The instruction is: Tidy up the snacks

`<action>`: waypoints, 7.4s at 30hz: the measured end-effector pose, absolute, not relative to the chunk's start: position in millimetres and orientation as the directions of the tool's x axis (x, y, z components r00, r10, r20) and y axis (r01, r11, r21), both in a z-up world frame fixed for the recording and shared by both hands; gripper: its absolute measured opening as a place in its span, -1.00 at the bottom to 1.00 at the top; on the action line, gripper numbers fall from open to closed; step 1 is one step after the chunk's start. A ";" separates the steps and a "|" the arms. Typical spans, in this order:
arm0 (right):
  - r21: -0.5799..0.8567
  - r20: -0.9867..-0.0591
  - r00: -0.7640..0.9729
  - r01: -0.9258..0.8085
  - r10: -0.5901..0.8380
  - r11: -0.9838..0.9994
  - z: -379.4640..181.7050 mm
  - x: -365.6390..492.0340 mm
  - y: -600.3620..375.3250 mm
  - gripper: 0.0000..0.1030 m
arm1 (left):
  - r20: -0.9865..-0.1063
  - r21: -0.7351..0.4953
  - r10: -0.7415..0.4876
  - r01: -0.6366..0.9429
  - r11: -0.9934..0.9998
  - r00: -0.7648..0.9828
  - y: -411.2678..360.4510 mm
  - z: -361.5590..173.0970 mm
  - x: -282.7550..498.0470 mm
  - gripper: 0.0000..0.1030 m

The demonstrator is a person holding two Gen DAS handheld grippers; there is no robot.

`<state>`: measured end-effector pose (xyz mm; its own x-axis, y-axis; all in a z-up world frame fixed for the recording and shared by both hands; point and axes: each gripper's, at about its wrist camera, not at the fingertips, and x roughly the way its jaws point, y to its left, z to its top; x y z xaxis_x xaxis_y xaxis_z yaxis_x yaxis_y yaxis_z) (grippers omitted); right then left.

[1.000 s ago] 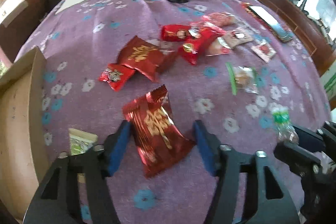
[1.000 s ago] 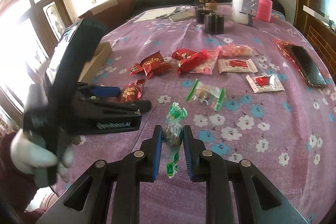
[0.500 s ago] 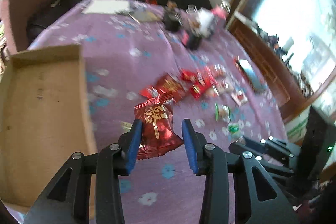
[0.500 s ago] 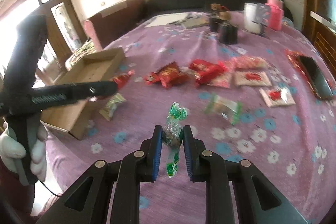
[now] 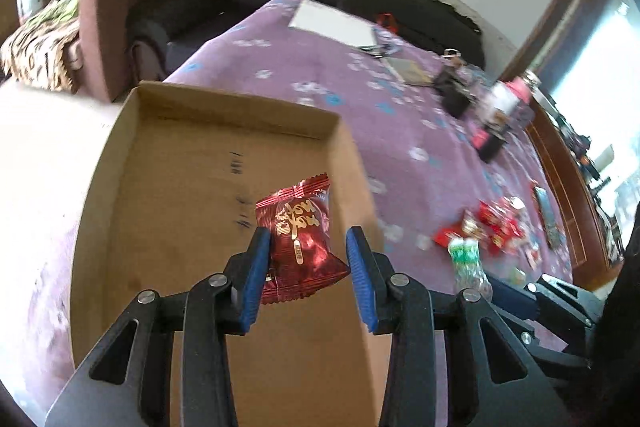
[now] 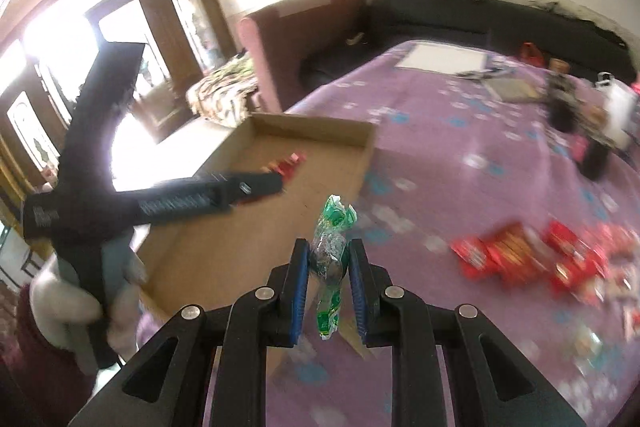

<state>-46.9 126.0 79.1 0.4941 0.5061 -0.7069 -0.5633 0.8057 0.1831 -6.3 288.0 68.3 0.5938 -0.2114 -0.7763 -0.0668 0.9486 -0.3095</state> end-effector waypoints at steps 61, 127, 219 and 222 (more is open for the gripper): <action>0.343 -0.690 0.536 -0.352 0.487 0.871 67.5 -17.5 62.2 -0.31 | -0.708 -0.401 -0.305 -0.008 0.916 0.638 239.5 77.7 -74.8 -0.19; 0.173 -0.770 0.530 -0.363 0.356 0.916 6.9 -46.2 -82.0 -0.43 | -0.809 -0.286 -0.371 0.246 0.926 0.455 46.1 28.1 -55.6 -0.19; 0.238 -0.274 0.953 -0.063 0.129 0.969 361.2 -275.8 -244.1 -0.23 | -0.299 -0.359 -0.356 0.242 0.902 0.885 230.3 432.5 -225.4 -0.30; 0.172 -0.192 0.981 0.016 0.018 0.985 436.9 -296.5 -259.1 -0.23 | -0.248 -0.293 -0.168 0.092 0.952 0.954 262.7 506.0 -233.8 -0.30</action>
